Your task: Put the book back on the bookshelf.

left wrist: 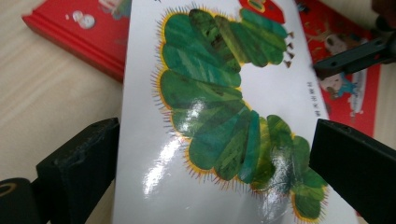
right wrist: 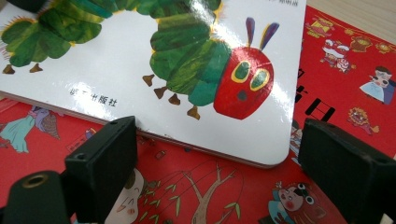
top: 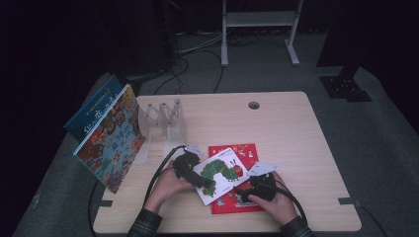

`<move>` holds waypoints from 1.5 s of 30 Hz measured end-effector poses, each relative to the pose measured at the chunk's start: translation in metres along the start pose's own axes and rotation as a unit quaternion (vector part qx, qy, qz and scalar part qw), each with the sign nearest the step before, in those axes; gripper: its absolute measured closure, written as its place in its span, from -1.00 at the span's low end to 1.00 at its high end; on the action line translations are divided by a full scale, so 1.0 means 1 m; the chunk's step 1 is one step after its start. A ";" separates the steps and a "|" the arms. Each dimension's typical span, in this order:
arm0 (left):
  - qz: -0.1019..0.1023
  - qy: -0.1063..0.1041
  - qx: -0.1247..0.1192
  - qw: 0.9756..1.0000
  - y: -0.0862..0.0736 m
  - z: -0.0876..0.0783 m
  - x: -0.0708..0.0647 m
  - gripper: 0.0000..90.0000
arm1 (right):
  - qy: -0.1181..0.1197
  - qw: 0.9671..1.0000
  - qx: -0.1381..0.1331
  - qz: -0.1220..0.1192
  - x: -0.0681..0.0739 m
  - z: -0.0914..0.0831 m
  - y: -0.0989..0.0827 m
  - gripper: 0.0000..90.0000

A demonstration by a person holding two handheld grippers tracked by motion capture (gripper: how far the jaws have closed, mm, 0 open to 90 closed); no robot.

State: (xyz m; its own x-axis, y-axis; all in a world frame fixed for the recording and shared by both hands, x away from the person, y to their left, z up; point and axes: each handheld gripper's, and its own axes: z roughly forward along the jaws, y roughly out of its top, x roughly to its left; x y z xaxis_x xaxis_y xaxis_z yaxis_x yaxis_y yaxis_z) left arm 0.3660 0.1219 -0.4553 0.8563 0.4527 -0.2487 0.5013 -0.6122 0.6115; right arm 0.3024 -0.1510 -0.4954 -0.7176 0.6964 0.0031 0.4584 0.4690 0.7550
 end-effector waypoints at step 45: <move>0.100 -0.007 -0.024 0.995 0.022 -0.035 -0.050 0.56 | -0.004 1.000 -0.009 -0.002 -0.001 0.000 -0.002 -0.75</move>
State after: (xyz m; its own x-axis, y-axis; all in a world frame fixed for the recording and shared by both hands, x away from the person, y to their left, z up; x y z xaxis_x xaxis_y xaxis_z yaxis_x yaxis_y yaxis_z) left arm 0.3301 0.1089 -0.4033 0.9402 0.3158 -0.1279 0.3139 -0.6569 0.6855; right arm 0.3021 -0.1523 -0.4971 -0.7152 0.6989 -0.0062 0.4457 0.4628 0.7663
